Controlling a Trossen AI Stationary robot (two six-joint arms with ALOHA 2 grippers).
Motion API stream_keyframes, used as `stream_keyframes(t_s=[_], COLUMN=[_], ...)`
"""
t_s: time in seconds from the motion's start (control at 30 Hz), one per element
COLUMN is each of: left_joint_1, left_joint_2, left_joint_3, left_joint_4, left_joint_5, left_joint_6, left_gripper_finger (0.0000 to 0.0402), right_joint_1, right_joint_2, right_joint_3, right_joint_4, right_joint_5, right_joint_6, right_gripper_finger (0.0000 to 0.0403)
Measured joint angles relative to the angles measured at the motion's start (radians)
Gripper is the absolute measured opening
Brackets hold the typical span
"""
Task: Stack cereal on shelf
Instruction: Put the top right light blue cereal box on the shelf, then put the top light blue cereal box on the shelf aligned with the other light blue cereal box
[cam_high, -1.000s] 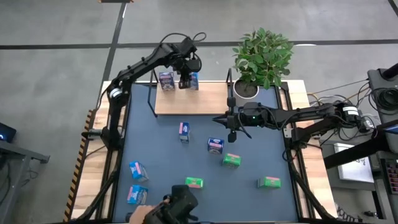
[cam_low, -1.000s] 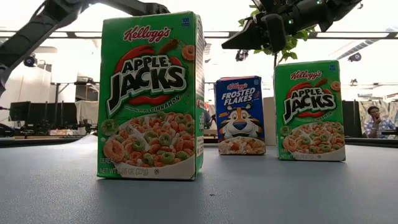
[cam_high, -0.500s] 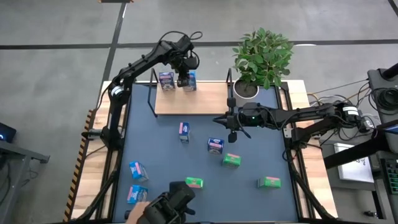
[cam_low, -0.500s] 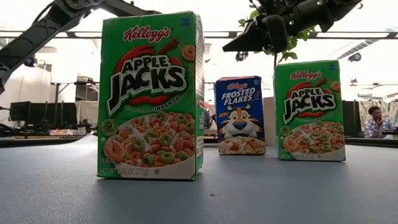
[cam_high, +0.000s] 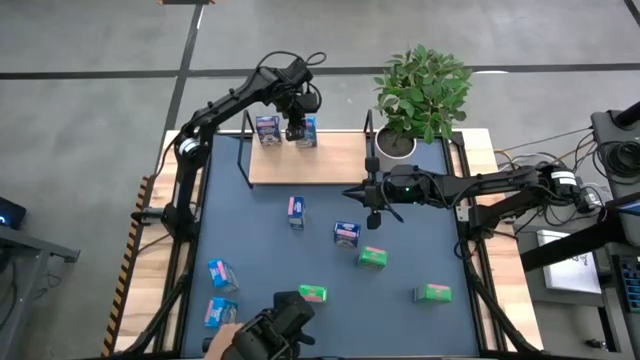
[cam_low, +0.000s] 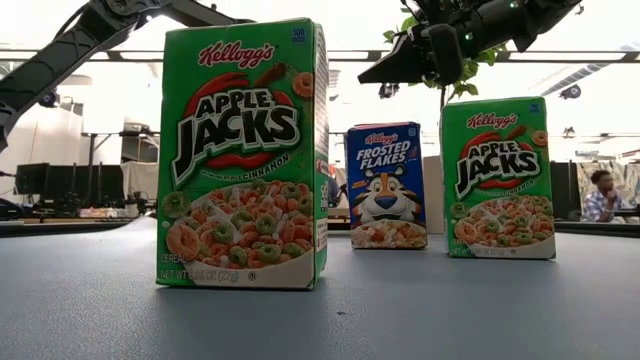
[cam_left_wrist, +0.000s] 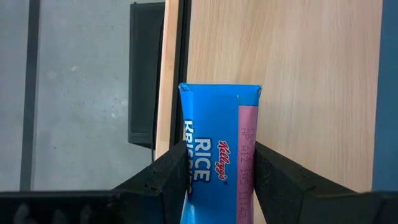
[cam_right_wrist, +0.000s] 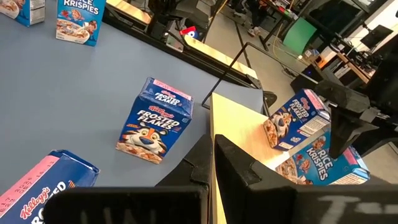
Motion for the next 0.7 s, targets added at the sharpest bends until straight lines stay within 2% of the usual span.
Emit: stream_keyframes(t_s=[0.43, 0.7], left_joint_1=[0.000, 0.000], left_joint_2=[0.000, 0.000], left_joint_3=[0.000, 0.046], left_joint_4=[0.004, -0.032], left_joint_5=[0.000, -0.002], left_joint_6=[-0.004, 0.006], left_gripper_finger=[0.0196, 0.0203], right_joint_1=[0.000, 0.000], right_joint_2=[0.000, 0.000], right_joint_3=[0.000, 0.000], right_joint_4=[-0.004, -0.005], right_joint_5=[0.000, 0.000], right_joint_6=[0.000, 0.000], right_gripper_finger=[0.0009, 0.0009])
